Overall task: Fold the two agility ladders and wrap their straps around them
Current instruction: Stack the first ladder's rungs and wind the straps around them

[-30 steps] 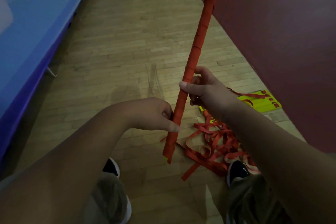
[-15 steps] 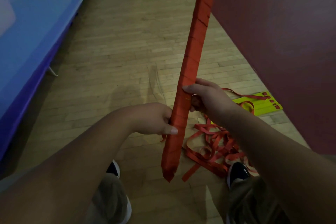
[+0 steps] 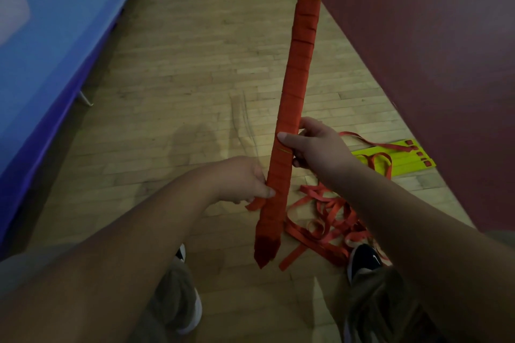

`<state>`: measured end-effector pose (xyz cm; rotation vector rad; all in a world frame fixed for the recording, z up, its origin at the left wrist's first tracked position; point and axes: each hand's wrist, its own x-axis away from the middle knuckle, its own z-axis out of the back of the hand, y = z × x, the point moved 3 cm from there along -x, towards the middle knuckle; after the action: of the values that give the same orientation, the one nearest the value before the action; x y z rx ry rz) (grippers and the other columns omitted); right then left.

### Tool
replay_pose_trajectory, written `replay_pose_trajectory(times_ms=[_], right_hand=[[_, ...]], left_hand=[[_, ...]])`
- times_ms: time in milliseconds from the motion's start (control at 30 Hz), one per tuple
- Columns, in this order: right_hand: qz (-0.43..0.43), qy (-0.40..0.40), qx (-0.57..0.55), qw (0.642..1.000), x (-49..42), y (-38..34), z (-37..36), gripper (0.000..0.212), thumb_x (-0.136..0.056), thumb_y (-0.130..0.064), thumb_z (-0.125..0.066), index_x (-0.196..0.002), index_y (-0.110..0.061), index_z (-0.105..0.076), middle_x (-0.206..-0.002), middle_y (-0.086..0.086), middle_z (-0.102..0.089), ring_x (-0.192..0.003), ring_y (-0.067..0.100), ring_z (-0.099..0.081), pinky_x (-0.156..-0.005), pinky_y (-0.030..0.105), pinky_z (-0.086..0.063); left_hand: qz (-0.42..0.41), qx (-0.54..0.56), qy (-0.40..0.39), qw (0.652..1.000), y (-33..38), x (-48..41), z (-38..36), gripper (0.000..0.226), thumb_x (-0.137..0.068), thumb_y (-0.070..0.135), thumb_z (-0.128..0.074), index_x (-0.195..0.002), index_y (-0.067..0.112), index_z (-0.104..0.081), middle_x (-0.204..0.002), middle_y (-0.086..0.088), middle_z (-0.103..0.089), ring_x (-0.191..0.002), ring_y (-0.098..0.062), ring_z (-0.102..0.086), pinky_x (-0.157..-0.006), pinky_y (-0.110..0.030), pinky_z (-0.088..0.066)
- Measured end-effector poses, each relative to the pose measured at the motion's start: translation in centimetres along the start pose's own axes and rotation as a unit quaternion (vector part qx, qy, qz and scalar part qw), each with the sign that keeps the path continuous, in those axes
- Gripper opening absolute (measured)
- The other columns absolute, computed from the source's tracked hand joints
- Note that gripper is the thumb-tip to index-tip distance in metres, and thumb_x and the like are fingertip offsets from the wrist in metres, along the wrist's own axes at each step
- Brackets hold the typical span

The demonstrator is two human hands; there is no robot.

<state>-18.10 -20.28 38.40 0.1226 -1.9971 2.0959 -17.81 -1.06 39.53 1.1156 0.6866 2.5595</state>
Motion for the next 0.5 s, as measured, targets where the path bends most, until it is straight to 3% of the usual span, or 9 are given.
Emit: replay_pose_trajectory(times_ms=[167, 367, 500], right_hand=[[-0.003, 0.012, 0.015, 1.000, -0.3, 0.2, -0.1, 0.016, -0.096, -0.027, -0.085, -0.110, -0.021, -0.079, -0.085, 0.003, -0.067, -0.071, 0.014, -0.069, -0.071, 0.032, -0.062], [-0.008, 0.004, -0.002, 1.000, -0.7, 0.1, -0.9, 0.016, -0.096, -0.027, -0.085, -0.108, -0.018, -0.080, -0.087, 0.005, -0.072, -0.071, 0.016, -0.070, -0.066, 0.030, -0.057], [-0.010, 0.009, -0.017, 1.000, -0.8, -0.2, -1.0, 0.014, -0.096, -0.022, -0.085, -0.105, -0.013, -0.079, -0.079, 0.001, -0.069, -0.060, 0.010, -0.066, -0.056, 0.024, -0.052]], left_hand=[[0.048, 0.219, -0.033, 0.974, -1.1, 0.6, -0.4, 0.018, -0.103, 0.003, -0.064, -0.112, -0.004, -0.077, -0.077, -0.007, -0.071, -0.083, -0.020, -0.063, -0.067, -0.029, -0.051], [0.048, 0.301, -0.033, 0.952, -2.4, 1.0, -0.8, 0.015, -0.105, 0.010, -0.070, -0.112, -0.001, -0.077, -0.098, -0.010, -0.083, -0.072, -0.012, -0.068, -0.062, -0.026, -0.050], [0.050, 0.342, -0.028, 0.938, -2.1, 1.3, -1.3, 0.011, -0.105, 0.009, -0.070, -0.111, 0.002, -0.076, -0.098, -0.011, -0.083, -0.071, -0.011, -0.069, -0.063, -0.025, -0.051]])
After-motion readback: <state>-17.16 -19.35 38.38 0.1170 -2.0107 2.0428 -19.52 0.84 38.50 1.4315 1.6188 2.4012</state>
